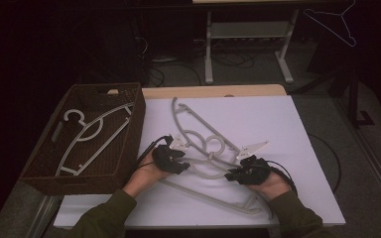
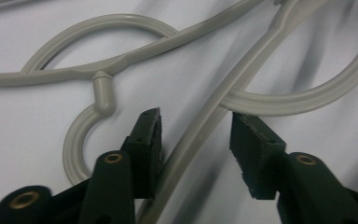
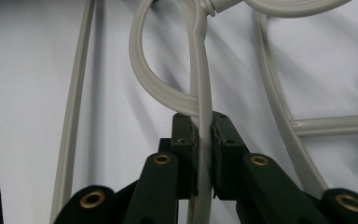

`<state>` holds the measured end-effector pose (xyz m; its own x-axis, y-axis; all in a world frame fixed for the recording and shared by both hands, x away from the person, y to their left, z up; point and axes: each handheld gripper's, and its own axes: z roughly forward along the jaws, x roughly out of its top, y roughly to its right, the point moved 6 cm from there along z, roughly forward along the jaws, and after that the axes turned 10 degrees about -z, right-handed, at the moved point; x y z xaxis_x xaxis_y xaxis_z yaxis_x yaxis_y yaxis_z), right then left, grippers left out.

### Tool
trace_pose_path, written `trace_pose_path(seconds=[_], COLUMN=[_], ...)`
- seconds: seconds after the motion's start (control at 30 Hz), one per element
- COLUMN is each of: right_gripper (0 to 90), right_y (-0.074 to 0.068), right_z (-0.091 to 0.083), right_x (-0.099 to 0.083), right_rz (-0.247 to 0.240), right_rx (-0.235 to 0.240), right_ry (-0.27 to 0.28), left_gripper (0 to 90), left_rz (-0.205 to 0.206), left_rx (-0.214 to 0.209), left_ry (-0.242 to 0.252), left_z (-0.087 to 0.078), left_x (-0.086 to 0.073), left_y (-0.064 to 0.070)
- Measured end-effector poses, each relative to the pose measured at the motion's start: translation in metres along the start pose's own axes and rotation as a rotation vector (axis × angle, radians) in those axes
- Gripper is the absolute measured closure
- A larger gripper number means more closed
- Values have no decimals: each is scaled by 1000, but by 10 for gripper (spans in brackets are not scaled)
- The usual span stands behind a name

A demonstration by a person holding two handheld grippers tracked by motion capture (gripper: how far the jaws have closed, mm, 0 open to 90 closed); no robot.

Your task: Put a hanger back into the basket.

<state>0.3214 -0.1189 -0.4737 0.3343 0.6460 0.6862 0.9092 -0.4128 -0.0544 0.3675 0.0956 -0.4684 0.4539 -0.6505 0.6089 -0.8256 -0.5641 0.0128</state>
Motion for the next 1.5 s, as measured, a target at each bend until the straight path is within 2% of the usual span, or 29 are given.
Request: trace_pose_path(seconds=[0.13, 0.37, 0.43, 0.57, 0.63, 0.77, 0.93, 1.03, 1.1, 1.23, 1.3, 1.37, 1.43, 1.47, 1.5], right_gripper=[808, 797, 775, 728, 677, 582, 524, 476, 418, 305, 250, 193, 141, 127, 115], right_y=[-1, 1, 2, 4, 4, 5, 8, 7, 7, 10, 11, 14, 15, 15, 16], right_z=[0, 0, -1, -3, -3, -3, -4, -6, -7, -16, -22, -28, -36, -40, -44], right_x=[1, 1, 0, 0, 0, -1, -3, -3, -3, 2, 5, 6, 7, 8, 8], right_rz=[11, 1, -3, 0, -4, -5, -8, -17, -17, 2, 22, 14, 23, 39, 35], right_rx=[9, 11, 0, -6, -1, -9, -23, -27, -34, -44, -64, -108, -140, -150, -164], right_ry=[2, 7, 9, 15, 19, 18, 10, 14, 20, 94, 114, 120, 145, 160, 176], left_gripper=[636, 677, 699, 730, 745, 779, 814, 820, 821, 823, 823, 824, 824, 824, 824], left_rz=[13, 56, 90, 118, 134, 167, 199, 202, 171, 149, 133, 125, 125, 111, 108], left_rx=[7, 10, -10, -40, -52, -89, -145, -156, -178, -206, -220, -224, -223, -221, -219], left_ry=[3, -4, -13, -20, -26, -45, -58, -57, -30, -17, -9, -2, 3, 8, 7], left_z=[0, -2, -4, -8, -9, -11, -14, -17, -19, -22, -24, -26, -28, -30, -32], left_x=[1, 0, -2, -5, -8, -12, -16, -17, -16, -15, -13, -11, -9, -5, -4], left_y=[-2, 0, 2, 3, 5, 8, 14, 15, 18, 20, 21, 22, 22, 23, 23])
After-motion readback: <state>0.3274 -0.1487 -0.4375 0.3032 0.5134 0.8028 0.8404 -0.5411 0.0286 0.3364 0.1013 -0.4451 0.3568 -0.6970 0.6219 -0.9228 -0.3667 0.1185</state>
